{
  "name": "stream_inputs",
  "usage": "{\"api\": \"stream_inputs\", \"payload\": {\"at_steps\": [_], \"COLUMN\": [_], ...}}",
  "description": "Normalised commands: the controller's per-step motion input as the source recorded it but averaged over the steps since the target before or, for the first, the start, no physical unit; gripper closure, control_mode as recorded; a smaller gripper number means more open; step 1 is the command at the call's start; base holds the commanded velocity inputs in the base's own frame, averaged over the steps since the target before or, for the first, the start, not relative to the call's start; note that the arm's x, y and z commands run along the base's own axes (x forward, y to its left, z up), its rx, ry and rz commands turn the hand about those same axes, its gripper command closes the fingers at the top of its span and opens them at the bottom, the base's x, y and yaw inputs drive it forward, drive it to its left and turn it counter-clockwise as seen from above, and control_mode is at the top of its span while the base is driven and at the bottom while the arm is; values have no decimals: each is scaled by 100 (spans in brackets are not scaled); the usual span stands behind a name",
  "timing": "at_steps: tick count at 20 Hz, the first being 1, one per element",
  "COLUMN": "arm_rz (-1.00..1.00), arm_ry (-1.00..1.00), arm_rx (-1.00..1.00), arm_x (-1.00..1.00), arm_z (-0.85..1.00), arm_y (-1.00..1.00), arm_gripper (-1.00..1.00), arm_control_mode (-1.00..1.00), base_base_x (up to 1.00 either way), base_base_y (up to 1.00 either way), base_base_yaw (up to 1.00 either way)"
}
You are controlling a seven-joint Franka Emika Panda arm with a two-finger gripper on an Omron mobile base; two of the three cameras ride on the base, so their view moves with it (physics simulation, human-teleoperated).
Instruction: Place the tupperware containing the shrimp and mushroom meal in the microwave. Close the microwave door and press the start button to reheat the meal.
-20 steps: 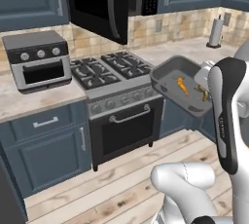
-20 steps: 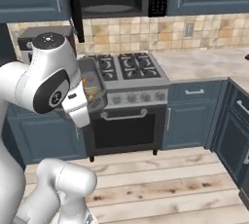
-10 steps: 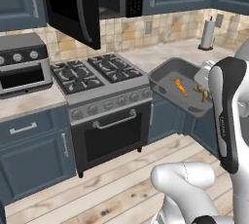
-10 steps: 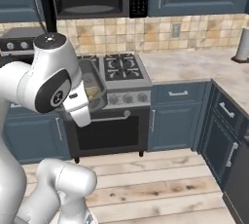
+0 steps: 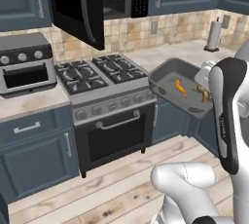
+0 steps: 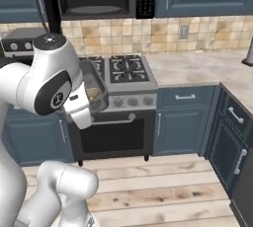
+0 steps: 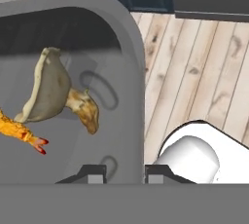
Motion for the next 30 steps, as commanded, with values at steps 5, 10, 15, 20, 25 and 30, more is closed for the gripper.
{"api": "stream_inputs", "payload": {"at_steps": [5, 10, 15, 20, 25, 30], "arm_rz": [0, 0, 0, 0, 0, 0], "arm_ry": [0, 0, 0, 0, 0, 0], "arm_rx": [0, 0, 0, 0, 0, 0], "arm_x": [0, 0, 0, 0, 0, 0], "arm_z": [0, 0, 0, 0, 0, 0], "arm_y": [0, 0, 0, 0, 0, 0], "arm_gripper": [100, 100, 100, 100, 100, 100], "arm_control_mode": [100, 100, 100, 100, 100, 100], "base_base_x": [54, 50, 39, 31, 31, 36], "base_base_y": [-15, -28, -35, -41, -43, -56], "base_base_yaw": [16, 23, 26, 27, 27, 24]}}
